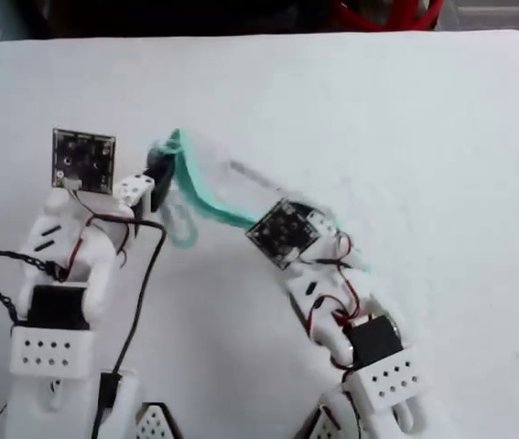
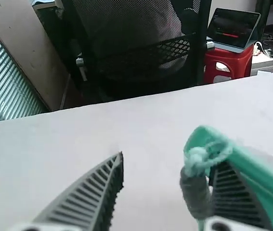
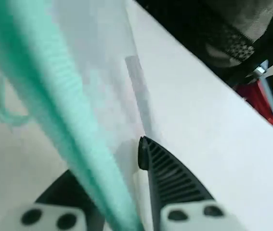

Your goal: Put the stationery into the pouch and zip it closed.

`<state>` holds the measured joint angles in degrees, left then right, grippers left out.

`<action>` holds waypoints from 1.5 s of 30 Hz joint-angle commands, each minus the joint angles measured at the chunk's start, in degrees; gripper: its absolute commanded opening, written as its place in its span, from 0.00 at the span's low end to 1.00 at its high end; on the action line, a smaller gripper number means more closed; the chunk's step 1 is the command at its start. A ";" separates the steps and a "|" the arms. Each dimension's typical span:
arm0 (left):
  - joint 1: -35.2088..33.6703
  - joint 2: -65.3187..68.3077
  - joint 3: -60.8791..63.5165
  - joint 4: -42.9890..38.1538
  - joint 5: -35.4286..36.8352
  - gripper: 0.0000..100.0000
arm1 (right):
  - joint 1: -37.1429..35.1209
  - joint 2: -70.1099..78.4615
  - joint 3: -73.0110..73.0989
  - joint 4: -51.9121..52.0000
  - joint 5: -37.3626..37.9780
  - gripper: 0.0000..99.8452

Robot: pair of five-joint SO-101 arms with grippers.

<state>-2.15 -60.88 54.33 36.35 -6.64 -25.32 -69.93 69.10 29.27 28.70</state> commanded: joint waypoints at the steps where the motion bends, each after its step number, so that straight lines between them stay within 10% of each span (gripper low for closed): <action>1: -0.13 -1.01 -10.29 8.44 0.44 0.29 | 1.19 -0.31 -6.68 -7.96 -0.97 0.02; 13: -8.92 -1.01 -24.18 22.95 -4.22 0.29 | 3.21 28.00 -19.16 -22.90 9.23 0.02; 45: -17.36 -0.92 11.34 5.19 6.07 0.29 | -3.74 56.31 -12.40 -28.18 44.31 0.02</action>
<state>-19.38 -61.23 65.85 42.86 -1.19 -28.75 -14.55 56.70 1.49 70.11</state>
